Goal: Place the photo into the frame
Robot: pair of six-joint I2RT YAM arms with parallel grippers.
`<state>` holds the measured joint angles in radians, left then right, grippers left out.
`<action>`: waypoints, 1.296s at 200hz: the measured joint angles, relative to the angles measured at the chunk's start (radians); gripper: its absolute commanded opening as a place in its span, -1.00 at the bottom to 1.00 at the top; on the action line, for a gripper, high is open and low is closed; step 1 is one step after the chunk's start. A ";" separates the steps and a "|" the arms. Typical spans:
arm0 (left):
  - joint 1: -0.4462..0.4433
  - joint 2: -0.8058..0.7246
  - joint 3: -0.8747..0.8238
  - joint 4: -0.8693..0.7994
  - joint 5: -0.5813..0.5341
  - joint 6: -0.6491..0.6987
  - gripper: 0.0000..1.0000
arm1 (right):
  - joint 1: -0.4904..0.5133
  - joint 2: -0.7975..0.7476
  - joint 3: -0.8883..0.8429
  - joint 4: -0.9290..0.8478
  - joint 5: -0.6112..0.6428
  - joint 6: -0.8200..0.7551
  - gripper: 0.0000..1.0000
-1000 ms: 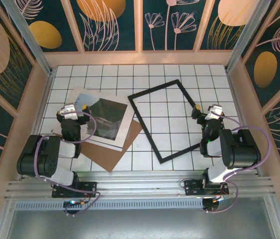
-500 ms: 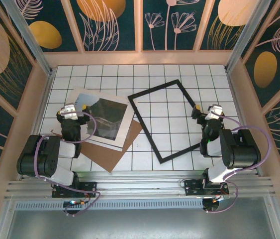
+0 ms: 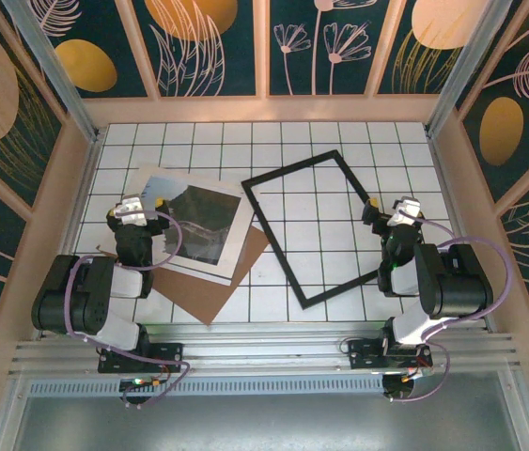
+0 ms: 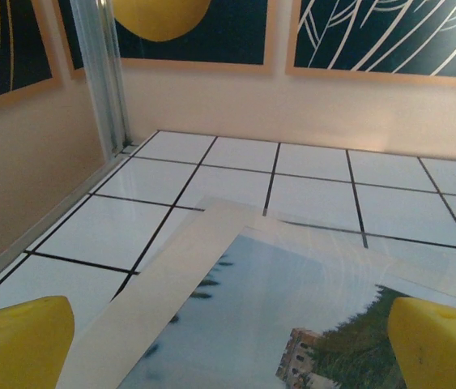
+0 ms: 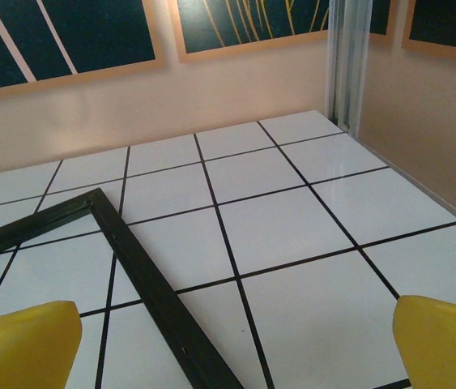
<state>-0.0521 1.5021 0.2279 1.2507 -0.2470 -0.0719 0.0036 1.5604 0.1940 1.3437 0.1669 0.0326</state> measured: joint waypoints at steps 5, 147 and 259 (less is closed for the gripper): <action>0.000 -0.017 0.002 -0.024 -0.005 -0.002 0.98 | 0.000 -0.002 -0.001 0.001 -0.001 0.000 0.98; -0.080 -0.307 0.302 -0.715 0.244 -0.557 0.98 | 0.491 -0.265 0.420 -0.806 0.019 0.199 0.62; -0.137 -0.338 0.307 -0.882 0.248 -0.584 0.98 | 0.785 0.284 0.827 -1.311 -0.003 0.264 -0.14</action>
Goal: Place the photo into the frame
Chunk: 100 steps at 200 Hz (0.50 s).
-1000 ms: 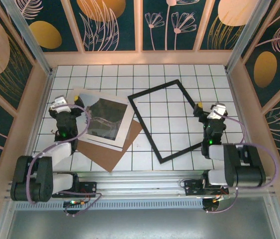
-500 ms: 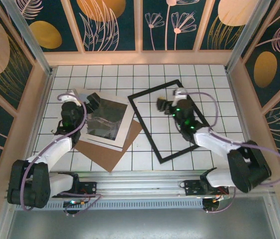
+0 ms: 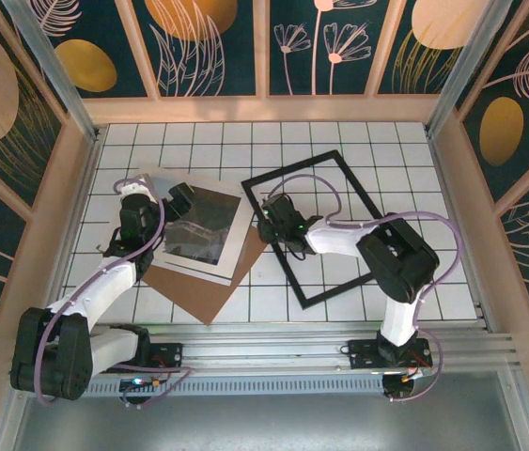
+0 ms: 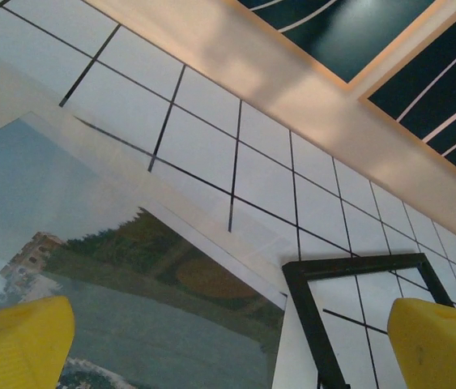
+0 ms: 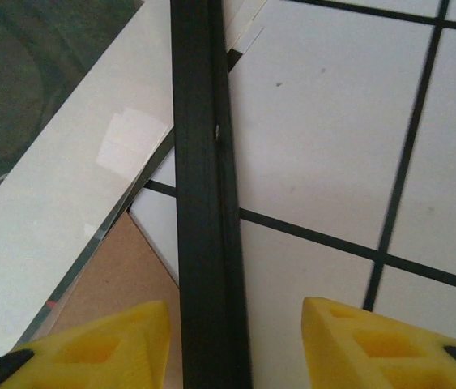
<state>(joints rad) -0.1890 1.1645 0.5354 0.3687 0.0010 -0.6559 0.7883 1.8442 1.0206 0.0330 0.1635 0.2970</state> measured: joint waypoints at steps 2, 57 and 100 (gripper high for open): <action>0.000 0.000 0.000 -0.001 -0.001 0.000 0.98 | 0.000 0.005 0.005 -0.003 -0.002 -0.002 -0.14; 0.000 0.000 0.000 -0.010 -0.010 0.000 0.98 | 0.001 0.100 0.092 -0.050 -0.005 0.002 -0.39; 0.000 -0.001 0.000 -0.018 -0.010 0.008 0.98 | -0.025 0.107 0.108 -0.060 0.011 0.012 -0.55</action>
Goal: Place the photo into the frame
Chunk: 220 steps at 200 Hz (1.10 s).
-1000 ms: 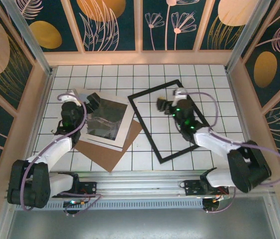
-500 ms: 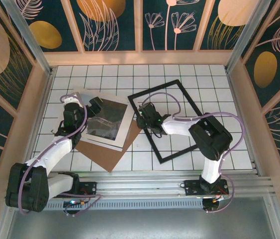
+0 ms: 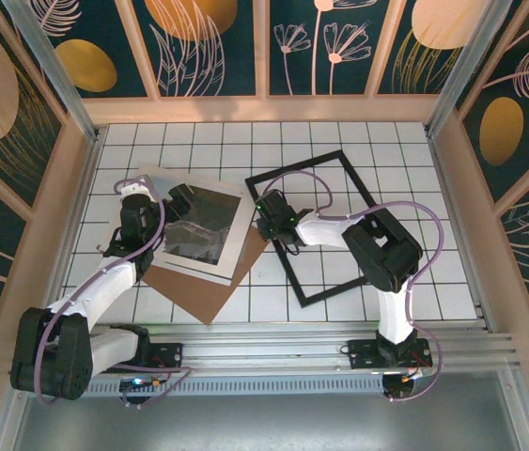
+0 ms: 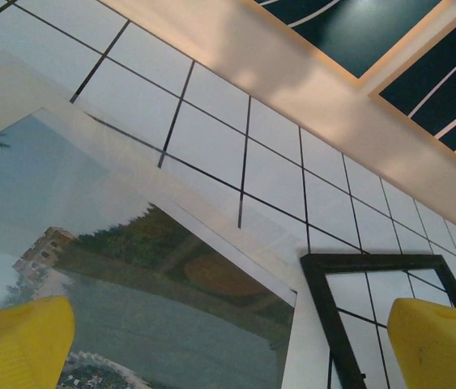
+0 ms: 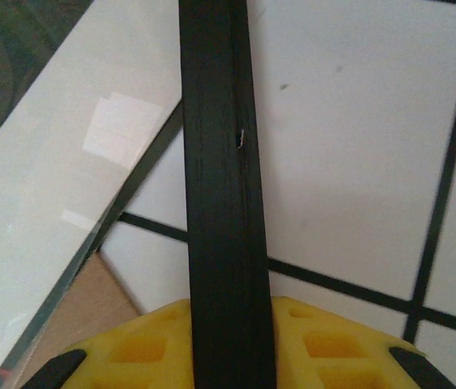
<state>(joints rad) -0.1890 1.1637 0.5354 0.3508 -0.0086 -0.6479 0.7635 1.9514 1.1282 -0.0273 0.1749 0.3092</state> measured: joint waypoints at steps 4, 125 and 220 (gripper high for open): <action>0.000 0.000 0.000 -0.001 0.000 0.000 0.98 | -0.006 0.000 0.000 0.000 0.004 0.002 -0.55; 0.000 0.010 0.000 -0.048 -0.004 0.003 0.98 | -0.164 0.129 0.175 0.001 0.027 0.116 -0.47; 0.063 0.010 -0.078 -0.093 -0.105 -0.076 0.98 | -0.158 -0.013 0.107 0.125 -0.130 0.026 0.50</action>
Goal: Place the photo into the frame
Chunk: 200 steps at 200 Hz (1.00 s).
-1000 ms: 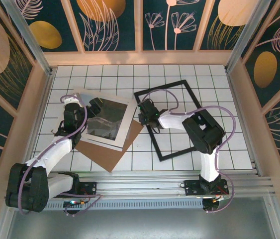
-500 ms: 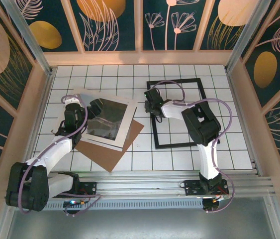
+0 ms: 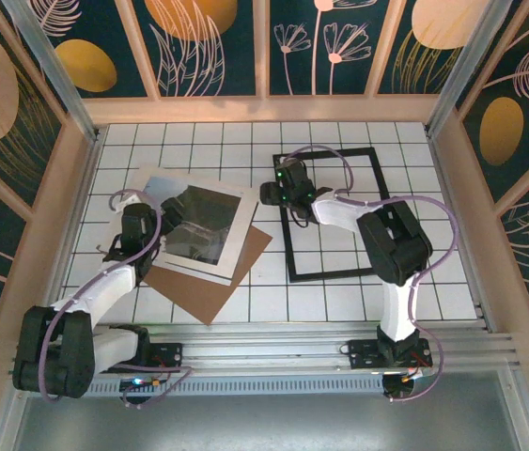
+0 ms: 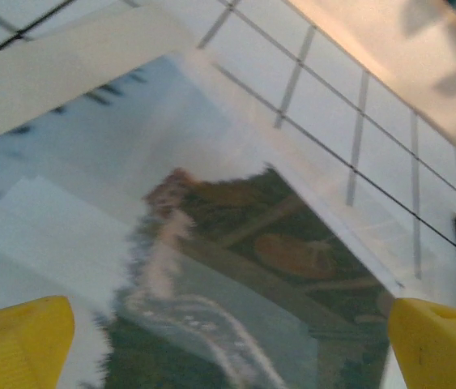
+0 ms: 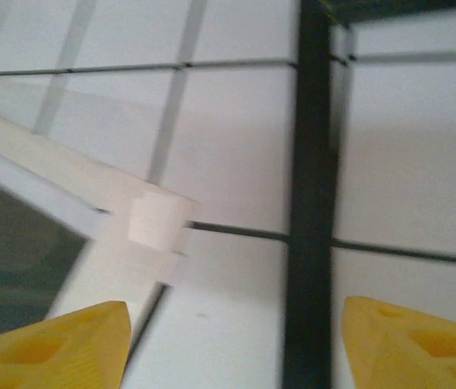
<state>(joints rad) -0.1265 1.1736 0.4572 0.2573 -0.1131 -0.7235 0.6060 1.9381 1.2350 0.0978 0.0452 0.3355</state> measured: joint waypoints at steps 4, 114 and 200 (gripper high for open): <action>0.013 0.004 -0.005 0.000 0.002 -0.006 0.98 | 0.001 -0.002 0.003 0.013 -0.021 0.001 0.51; 0.061 0.225 0.035 0.077 0.090 -0.040 0.98 | -0.049 0.315 0.403 -0.060 -0.211 0.063 0.44; 0.061 0.256 0.020 0.116 0.086 -0.037 0.98 | -0.055 0.436 0.567 -0.211 -0.236 0.118 0.40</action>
<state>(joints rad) -0.0650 1.4296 0.4774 0.3729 -0.0273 -0.7609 0.5514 2.3745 1.8023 -0.1131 -0.1905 0.4534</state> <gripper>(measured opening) 0.988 0.704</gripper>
